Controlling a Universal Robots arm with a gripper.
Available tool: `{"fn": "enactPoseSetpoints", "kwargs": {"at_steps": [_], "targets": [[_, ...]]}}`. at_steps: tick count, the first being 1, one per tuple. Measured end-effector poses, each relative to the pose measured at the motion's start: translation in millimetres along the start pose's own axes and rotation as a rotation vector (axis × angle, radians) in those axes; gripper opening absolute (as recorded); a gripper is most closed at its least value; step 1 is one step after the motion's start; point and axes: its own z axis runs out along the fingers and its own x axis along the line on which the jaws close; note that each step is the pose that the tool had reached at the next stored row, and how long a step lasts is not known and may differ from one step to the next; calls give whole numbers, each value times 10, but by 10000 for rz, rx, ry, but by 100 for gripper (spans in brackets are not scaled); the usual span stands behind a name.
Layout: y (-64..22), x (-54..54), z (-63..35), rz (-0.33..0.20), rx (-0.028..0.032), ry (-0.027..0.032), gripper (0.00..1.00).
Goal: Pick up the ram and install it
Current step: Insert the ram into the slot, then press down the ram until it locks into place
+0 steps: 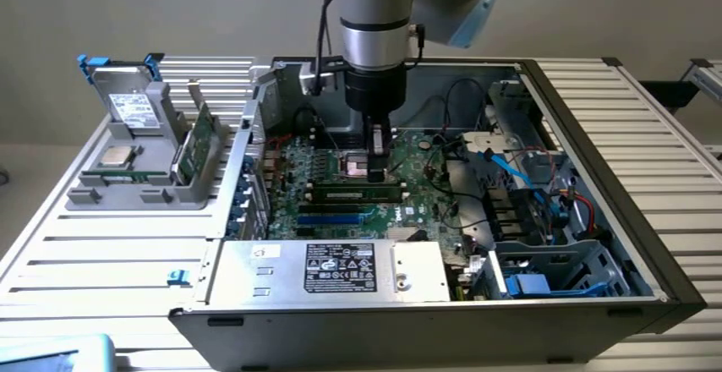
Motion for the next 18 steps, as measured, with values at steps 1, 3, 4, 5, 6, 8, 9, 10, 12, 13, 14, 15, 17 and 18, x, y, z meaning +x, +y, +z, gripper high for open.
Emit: {"fn": "enactPoseSetpoints", "kwargs": {"at_steps": [1, 3, 4, 5, 6, 8, 9, 10, 12, 13, 14, 15, 17, 18], "targets": [[-24, 3, -26, -3, -32, 0, 22], [-68, 7, -63, -19, -143, 1, 22], [-86, 9, -75, -27, -202, 3, 22], [-108, 10, -87, -36, -269, 4, 22], [-126, 10, -95, -46, -345, 4, 22], [-130, 11, -95, -53, -405, 4, 22], [-130, 11, -96, -53, -408, 5, 22], [-130, 11, -96, -53, -411, 5, 22], [-130, 11, -96, -55, -417, 5, 22], [-130, 11, -96, -56, -420, 7, 22], [-130, 11, -96, -56, -424, 6, 22], [-130, 11, -96, -57, -426, 7, 22], [-130, 11, -96, -58, -432, 7, 22], [-130, 11, -96, -58, -435, 7, 22]]}}
